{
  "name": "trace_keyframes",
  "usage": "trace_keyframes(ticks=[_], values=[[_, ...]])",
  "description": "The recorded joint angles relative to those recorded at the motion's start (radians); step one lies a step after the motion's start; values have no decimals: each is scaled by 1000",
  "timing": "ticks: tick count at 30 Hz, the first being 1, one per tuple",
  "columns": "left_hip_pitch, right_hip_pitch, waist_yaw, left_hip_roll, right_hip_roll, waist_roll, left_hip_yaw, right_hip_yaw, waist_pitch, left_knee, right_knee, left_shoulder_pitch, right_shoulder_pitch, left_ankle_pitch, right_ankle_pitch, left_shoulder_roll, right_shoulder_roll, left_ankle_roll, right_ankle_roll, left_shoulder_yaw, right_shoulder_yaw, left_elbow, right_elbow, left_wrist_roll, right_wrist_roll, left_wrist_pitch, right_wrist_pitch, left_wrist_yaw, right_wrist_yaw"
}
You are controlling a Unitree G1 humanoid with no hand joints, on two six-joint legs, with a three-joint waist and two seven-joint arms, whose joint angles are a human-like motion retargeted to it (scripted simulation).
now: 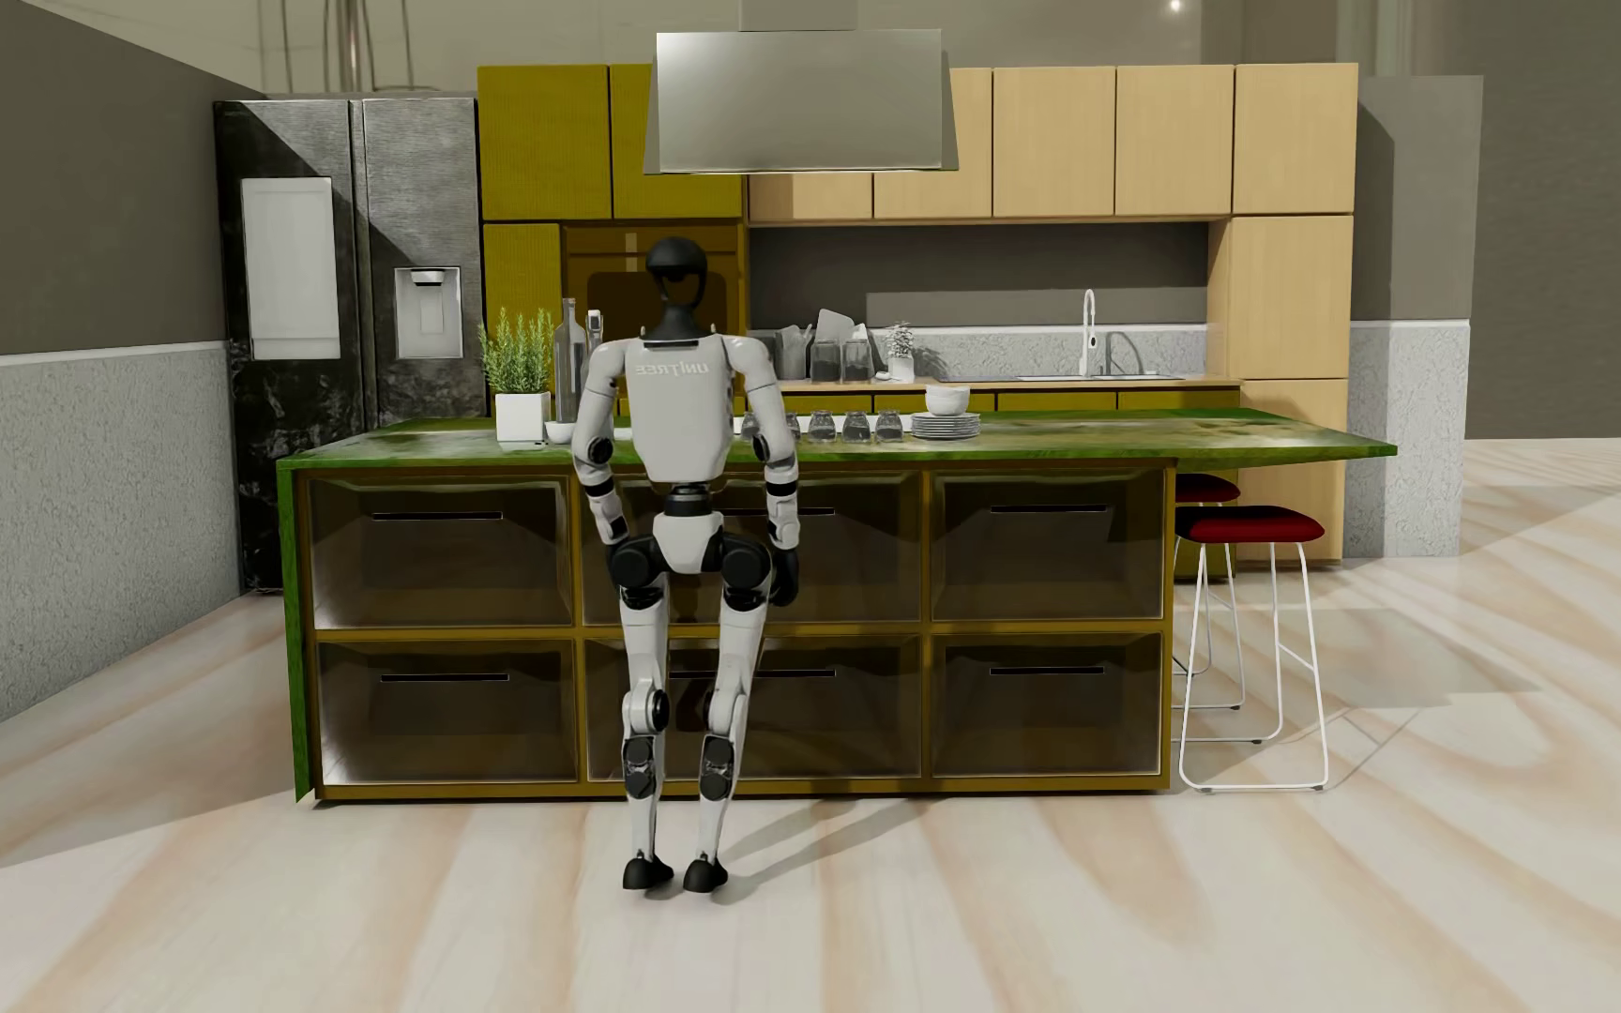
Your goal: Move towards the corner
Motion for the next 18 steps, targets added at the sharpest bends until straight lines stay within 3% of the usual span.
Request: trace_keyframes(ticks=[18], values=[[-12,-14,-56,-6,2,18,0,0,19,2,-1,-20,-28,6,16,6,-11,0,0,-41,4,-8,16,0,0,0,0,0,0]])
